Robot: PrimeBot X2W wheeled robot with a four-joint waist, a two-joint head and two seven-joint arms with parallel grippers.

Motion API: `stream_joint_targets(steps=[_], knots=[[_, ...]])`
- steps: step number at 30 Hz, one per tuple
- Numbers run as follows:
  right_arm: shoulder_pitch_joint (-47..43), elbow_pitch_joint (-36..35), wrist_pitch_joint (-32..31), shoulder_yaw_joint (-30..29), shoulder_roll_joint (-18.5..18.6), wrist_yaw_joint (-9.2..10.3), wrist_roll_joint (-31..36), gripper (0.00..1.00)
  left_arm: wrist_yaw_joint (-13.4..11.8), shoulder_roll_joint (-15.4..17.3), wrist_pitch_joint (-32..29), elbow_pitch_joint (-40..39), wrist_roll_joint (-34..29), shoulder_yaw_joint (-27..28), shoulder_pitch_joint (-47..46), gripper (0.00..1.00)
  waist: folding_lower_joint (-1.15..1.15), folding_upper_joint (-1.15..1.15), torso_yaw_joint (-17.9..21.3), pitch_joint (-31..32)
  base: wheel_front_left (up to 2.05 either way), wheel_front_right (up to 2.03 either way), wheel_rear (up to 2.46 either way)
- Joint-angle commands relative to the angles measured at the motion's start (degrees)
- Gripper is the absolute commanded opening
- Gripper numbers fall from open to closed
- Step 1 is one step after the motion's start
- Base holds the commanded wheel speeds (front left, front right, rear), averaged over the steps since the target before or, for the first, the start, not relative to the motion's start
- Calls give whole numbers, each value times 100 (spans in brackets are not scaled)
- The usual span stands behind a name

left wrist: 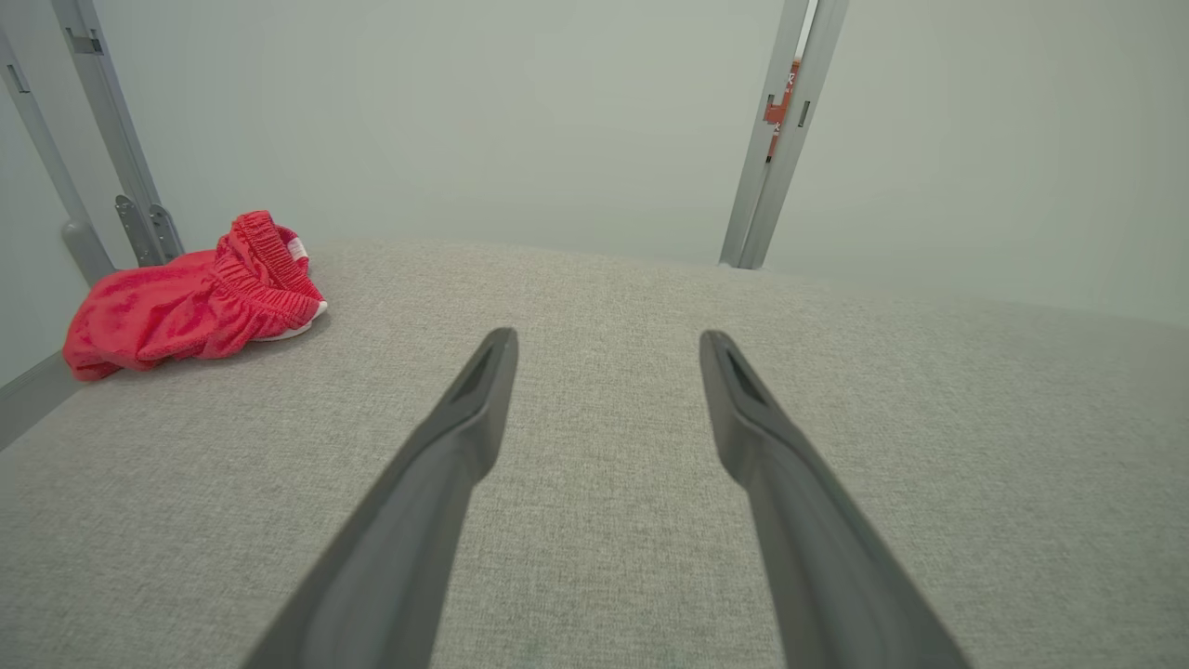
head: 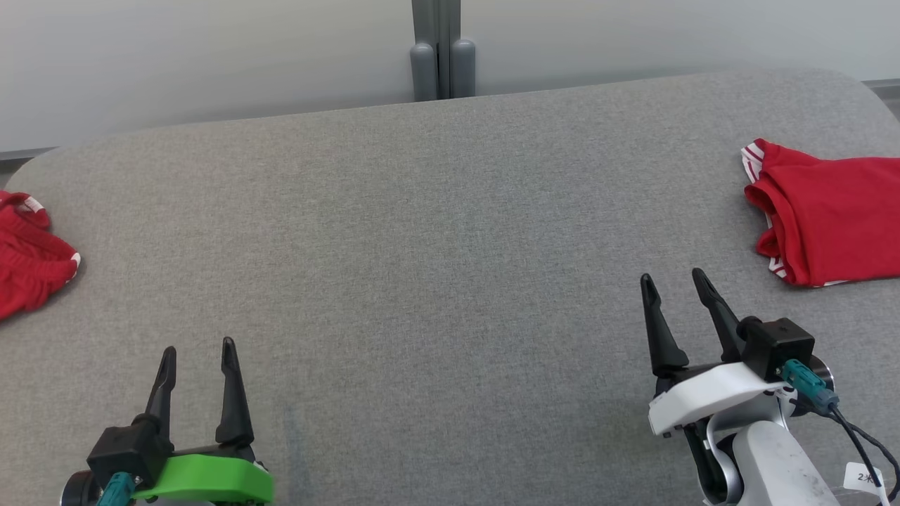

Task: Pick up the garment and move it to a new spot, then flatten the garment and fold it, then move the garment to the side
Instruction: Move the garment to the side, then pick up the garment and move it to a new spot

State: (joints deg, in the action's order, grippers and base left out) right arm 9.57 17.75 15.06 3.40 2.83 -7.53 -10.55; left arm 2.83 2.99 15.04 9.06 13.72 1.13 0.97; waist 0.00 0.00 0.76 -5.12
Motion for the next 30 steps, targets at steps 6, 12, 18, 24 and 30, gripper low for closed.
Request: stream_joint_targets(steps=[6, 12, 18, 24, 30], knots=[[-47, 2, 14, 138, 17, 9, -59, 100, 27, -6, 18, 94, 41, -81, 82, 100, 0, 0, 3, 1, 0, 0, 0], [-23, 51, 15, 142, 14, 9, -30, 100, -12, -8, 18, 167, 113, -145, 25, 100, 0, 0, -31, -6, 0, 0, 0], [-20, 60, 15, 151, 13, 9, -22, 100, -21, -8, 18, 194, 147, -165, -18, 100, 0, 0, -55, -18, 0, 0, 0], [-20, 4, 16, 128, 11, 9, 43, 100, -22, -7, 18, 196, 154, -192, -71, 100, 0, 0, -178, -50, 0, 0, 0], [-36, -10, 16, 251, 12, 9, 117, 100, -25, -5, 18, 201, 175, -236, -130, 100, 0, 0, -646, -41, 0, 0, 0]])
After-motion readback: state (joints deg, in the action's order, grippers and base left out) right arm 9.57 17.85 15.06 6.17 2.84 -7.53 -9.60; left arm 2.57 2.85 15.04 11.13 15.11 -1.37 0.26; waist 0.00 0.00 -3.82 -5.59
